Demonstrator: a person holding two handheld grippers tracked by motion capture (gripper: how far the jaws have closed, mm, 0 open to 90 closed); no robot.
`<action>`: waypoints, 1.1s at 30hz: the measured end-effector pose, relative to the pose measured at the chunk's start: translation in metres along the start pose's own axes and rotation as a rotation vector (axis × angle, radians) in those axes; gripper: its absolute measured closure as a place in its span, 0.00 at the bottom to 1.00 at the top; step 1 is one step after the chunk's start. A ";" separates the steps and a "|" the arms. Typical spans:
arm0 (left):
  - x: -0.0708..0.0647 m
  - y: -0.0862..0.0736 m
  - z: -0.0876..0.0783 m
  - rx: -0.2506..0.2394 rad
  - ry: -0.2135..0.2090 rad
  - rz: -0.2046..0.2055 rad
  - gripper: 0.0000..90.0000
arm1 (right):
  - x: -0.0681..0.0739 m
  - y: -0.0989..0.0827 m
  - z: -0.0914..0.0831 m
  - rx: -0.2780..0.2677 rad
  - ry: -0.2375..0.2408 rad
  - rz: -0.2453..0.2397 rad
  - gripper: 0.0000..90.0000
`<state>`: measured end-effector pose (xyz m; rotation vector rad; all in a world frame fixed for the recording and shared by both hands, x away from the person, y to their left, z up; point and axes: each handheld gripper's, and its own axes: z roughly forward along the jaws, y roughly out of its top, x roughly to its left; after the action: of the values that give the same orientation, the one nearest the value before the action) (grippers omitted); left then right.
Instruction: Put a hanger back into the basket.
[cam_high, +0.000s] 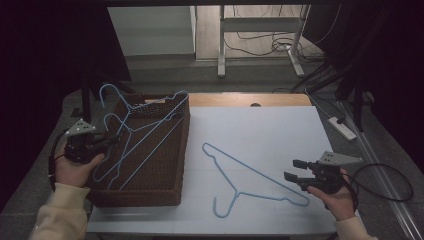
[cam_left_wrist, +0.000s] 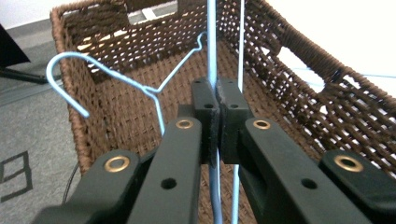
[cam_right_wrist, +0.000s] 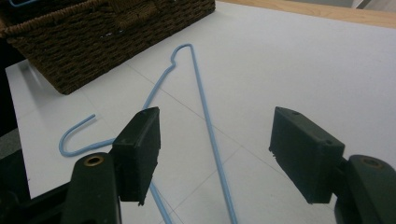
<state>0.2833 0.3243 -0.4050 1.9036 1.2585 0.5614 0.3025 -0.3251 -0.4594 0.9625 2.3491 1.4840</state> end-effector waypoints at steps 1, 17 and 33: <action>0.001 -0.001 0.001 0.004 0.000 -0.001 0.98 | 0.000 0.000 0.000 -0.001 -0.001 0.001 0.38; 0.000 -0.011 0.022 0.086 -0.004 -0.001 0.98 | 0.000 -0.001 0.001 0.008 0.001 -0.002 0.38; -0.003 -0.017 0.055 0.276 0.019 -0.029 0.97 | 0.000 -0.002 0.002 0.018 -0.004 -0.004 0.38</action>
<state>0.3113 0.3053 -0.4516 2.1049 1.4345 0.4074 0.3029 -0.3240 -0.4617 0.9636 2.3639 1.4614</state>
